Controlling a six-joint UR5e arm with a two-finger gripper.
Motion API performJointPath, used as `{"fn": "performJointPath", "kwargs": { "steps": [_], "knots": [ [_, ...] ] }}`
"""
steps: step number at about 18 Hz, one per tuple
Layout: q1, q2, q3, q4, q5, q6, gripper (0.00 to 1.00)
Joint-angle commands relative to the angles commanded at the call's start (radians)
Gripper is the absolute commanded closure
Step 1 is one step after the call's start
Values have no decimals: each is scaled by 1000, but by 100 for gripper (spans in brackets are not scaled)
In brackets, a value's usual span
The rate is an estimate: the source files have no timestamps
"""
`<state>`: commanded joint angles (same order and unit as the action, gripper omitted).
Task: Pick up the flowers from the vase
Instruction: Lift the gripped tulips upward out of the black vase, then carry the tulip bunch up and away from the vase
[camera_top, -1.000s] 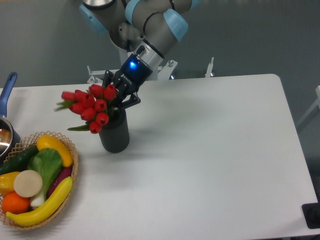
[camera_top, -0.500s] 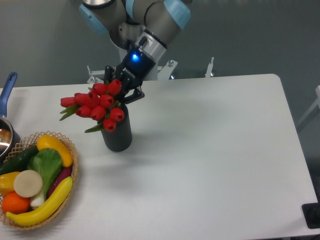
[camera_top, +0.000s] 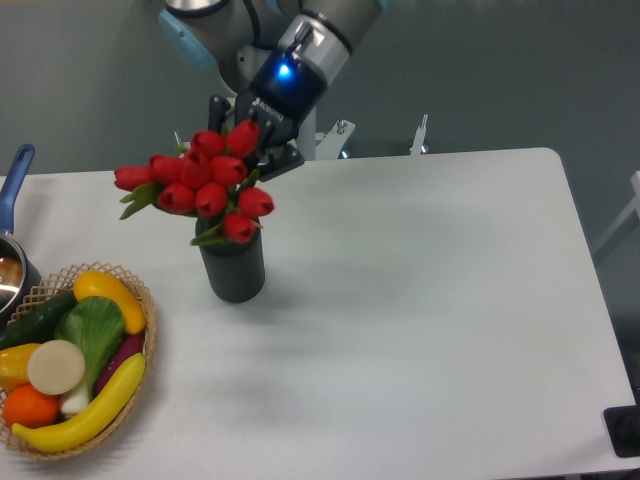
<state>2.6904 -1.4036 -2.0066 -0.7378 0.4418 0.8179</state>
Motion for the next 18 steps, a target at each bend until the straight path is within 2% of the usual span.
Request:
{"fn": "performJointPath", "kwargs": {
  "steps": [4, 11, 12, 14, 16, 18],
  "knots": [
    [51, 0, 48, -2, -28, -71, 100],
    [158, -15, 83, 8, -19, -59, 100],
    [187, -24, 92, 11, -17, -45, 100],
    [219, -87, 107, 9, -3, 39, 100],
    [227, -127, 115, 8, 67, 136, 100],
    [229, -184, 127, 8, 254, 260, 100]
  ]
}}
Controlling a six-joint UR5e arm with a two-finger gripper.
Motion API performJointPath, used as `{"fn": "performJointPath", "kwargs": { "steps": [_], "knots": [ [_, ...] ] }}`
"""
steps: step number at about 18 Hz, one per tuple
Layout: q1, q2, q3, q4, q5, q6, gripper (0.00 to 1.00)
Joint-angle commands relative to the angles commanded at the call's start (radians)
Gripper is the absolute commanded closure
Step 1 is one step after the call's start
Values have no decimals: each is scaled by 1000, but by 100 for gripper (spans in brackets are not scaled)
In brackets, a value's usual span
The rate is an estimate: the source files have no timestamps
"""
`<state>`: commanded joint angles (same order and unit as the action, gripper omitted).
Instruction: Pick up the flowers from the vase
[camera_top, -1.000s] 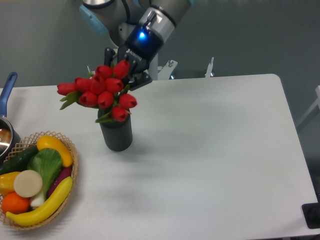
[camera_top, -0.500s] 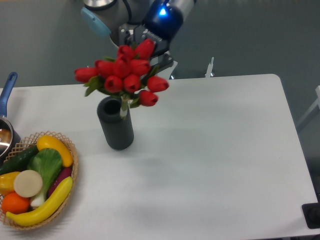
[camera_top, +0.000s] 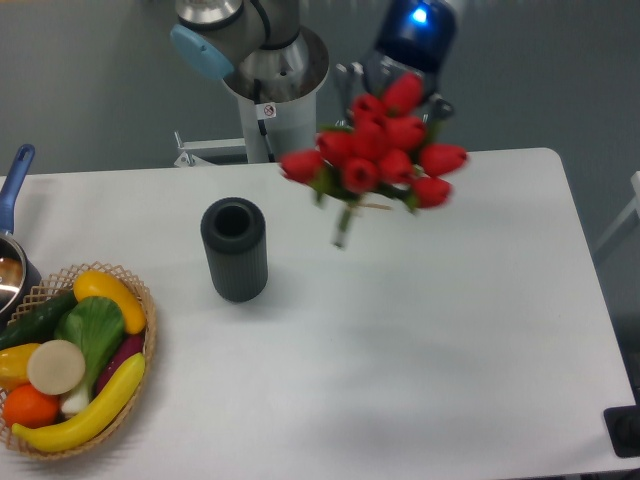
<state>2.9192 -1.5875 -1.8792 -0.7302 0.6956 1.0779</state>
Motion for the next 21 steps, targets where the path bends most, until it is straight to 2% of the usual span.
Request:
{"fn": "performJointPath", "kwargs": {
  "steps": [2, 5, 10, 15, 18, 21],
  "knots": [
    [0, -28, 5, -2, 169, 62, 100],
    [-5, -57, 3, -11, 349, 63, 100],
    [-34, -144, 41, -9, 478, 62, 100],
    [-149, -238, 110, -14, 695, 65, 100],
    [-204, -276, 158, -20, 772, 59, 100],
    [-216, -290, 157, -25, 803, 57, 100]
  ]
}}
